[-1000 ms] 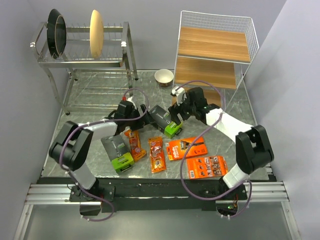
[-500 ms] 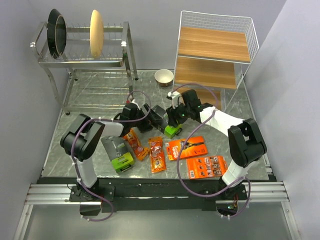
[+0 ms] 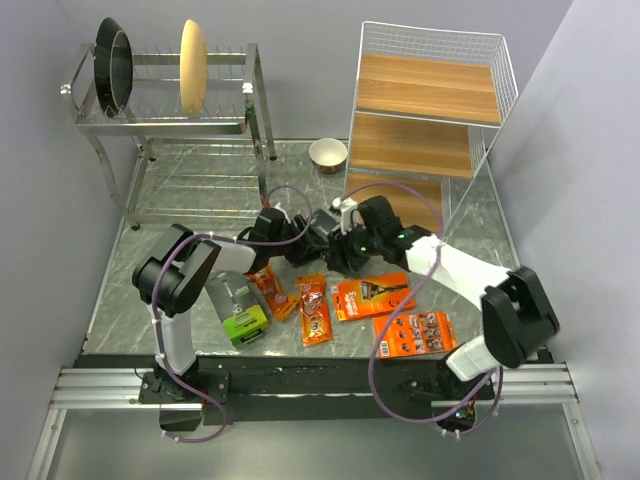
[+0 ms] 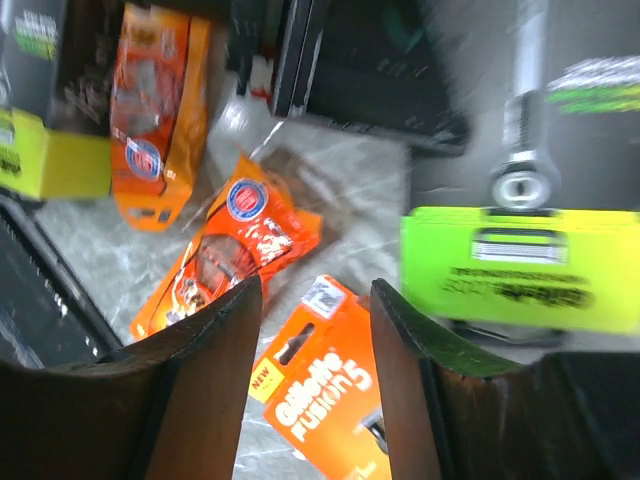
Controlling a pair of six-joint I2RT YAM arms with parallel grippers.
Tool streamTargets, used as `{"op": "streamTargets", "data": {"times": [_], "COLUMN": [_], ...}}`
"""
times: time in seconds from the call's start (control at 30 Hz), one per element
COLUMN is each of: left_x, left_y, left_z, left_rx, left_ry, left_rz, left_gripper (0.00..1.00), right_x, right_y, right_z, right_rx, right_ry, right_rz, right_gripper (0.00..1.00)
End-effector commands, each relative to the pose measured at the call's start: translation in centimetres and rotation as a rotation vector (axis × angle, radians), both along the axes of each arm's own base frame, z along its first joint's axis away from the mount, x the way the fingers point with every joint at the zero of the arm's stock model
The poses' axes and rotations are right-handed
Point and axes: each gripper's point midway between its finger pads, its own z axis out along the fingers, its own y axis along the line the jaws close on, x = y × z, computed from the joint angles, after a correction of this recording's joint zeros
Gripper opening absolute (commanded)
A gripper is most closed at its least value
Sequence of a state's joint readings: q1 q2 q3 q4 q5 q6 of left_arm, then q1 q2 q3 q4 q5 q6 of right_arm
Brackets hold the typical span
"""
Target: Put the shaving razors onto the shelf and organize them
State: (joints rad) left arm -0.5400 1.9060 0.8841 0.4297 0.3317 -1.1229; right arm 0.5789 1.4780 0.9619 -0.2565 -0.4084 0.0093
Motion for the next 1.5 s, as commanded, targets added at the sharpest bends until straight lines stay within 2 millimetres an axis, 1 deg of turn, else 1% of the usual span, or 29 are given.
{"op": "streamTargets", "data": {"times": [0.0, 0.07, 0.1, 0.13, 0.17, 0.2, 0.23, 0.3, 0.33, 0.4, 0.43, 0.5, 0.6, 0.67, 0.73, 0.8, 0.83, 0.9, 0.93, 1.07, 1.13, 1.17, 1.2, 1.23, 1.27, 1.3, 1.33, 1.43, 1.47], "left_x": [-3.2, -3.7, -4.0, -4.5, -4.5, -5.1, -5.6, -5.8, -6.2, -6.6, -6.7, -7.4, -8.2, -8.5, -8.8, -8.9, -8.9, -8.9, -8.9, -9.0, -9.2, -9.1, -9.1, -8.8, -8.8, -8.8, -9.0, -9.9, -10.2], "left_y": [2.1, 2.2, 2.3, 2.6, 2.8, 3.3, 3.3, 3.4, 3.5, 3.5, 3.4, 3.9, 4.5, 4.6, 4.9, 5.1, 5.1, 5.2, 5.2, 5.6, 5.9, 6.0, 6.0, 5.9, 5.9, 6.1, 6.3, 7.3, 7.5], "left_z": [-6.6, -6.9, -7.1, -7.4, -7.5, -8.0, -8.3, -8.6, -8.8, -9.0, -9.2, -9.9, -10.4, -10.1, -9.7, -9.5, -9.5, -9.6, -9.7, -10.0, -10.2, -10.2, -10.1, -9.9, -9.9, -10.1, -10.4, -11.2, -11.4], "left_rx": [0.195, 0.217, 0.219, 0.222, 0.235, 0.275, 0.274, 0.273, 0.276, 0.272, 0.260, 0.274, 0.282, 0.271, 0.268, 0.264, 0.264, 0.268, 0.271, 0.293, 0.298, 0.301, 0.303, 0.302, 0.310, 0.322, 0.335, 0.356, 0.356], "left_ry": [0.170, 0.156, 0.161, 0.173, 0.169, 0.197, 0.198, 0.196, 0.194, 0.193, 0.188, 0.212, 0.243, 0.242, 0.230, 0.221, 0.218, 0.216, 0.218, 0.212, 0.216, 0.214, 0.209, 0.200, 0.199, 0.200, 0.208, 0.249, 0.255], "left_rz": [-0.007, -0.041, -0.045, -0.049, -0.041, -0.036, -0.054, -0.052, -0.064, -0.078, -0.083, -0.077, -0.061, -0.057, -0.054, -0.051, -0.053, -0.058, -0.058, -0.060, -0.055, -0.054, -0.055, -0.055, -0.060, -0.062, -0.061, -0.038, -0.035], "left_gripper": [0.58, 0.51, 0.48, 0.26, 0.05, 0.01, 0.01, 0.02, 0.01, 0.01, 0.01, 0.01, 0.01, 0.01, 0.01, 0.01, 0.01, 0.01, 0.01, 0.01, 0.01, 0.01, 0.01, 0.01, 0.01, 0.01, 0.01, 0.01, 0.01], "right_x": [3.3, 4.4, 5.5, 6.0, 6.2, 6.6, 6.8, 6.7, 6.8, 6.6, 6.5, 6.1, 6.1, 6.2, 6.5, 6.7, 6.1, 6.5, 6.0, 5.7, 5.5, 5.3, 5.4, 4.9, 4.9, 4.5, 4.8, 5.0, 4.8], "right_y": [-3.8, -5.4, -6.9, -7.5, -7.9, -8.5, -8.9, -9.1, -9.3, -9.6, -9.4, -9.0, -8.8, -8.6, -8.5, -6.8, -5.6, -4.1, -3.3, -2.2, -2.1, -1.9, -1.7, -1.5, -1.4, -2.0, -2.3, -3.6, -3.6], "right_z": [5.0, 6.1, 6.2, 6.4, 6.1, 6.0, 5.6, 3.9, 3.2, 1.1, 0.5, -1.2, -2.5, -3.2, -3.7, -4.3, -4.1, -3.7, -3.8, -4.8, -5.3, -5.1, -4.5, -4.5, -4.4, -5.3, -5.5, -5.7, -5.8], "right_rx": [0.029, 0.054, 0.040, 0.036, 0.025, 0.004, -0.007, -0.032, -0.043, -0.044, 0.008, 0.030, 0.069, 0.069, 0.073, 0.141, 0.193, 0.287, 0.310, 0.325, 0.338, 0.350, 0.378, 0.391, 0.398, 0.357, 0.339, 0.315, 0.309], "right_ry": [-0.118, -0.121, -0.133, -0.137, -0.128, -0.140, -0.130, -0.093, -0.080, -0.008, 0.061, 0.145, 0.192, 0.203, 0.219, 0.276, 0.319, 0.346, 0.371, 0.437, 0.450, 0.455, 0.436, 0.446, 0.444, 0.462, 0.460, 0.447, 0.448], "right_rz": [-0.213, -0.310, -0.387, -0.425, -0.456, -0.488, -0.515, -0.543, -0.561, -0.614, -0.630, -0.642, -0.662, -0.655, -0.666, -0.623, -0.579, -0.559, -0.530, -0.510, -0.495, -0.484, -0.467, -0.450, -0.450, -0.489, -0.510, -0.543, -0.536], "right_gripper": [0.57, 0.58, 0.59, 0.60, 0.61, 0.61, 0.63, 0.68, 0.73, 0.77, 0.79, 0.80, 0.83, 0.84, 0.84, 0.84, 0.83, 0.82, 0.82, 0.79, 0.71, 0.63, 0.61, 0.60, 0.64, 0.68, 0.77, 0.88, 0.89]}}
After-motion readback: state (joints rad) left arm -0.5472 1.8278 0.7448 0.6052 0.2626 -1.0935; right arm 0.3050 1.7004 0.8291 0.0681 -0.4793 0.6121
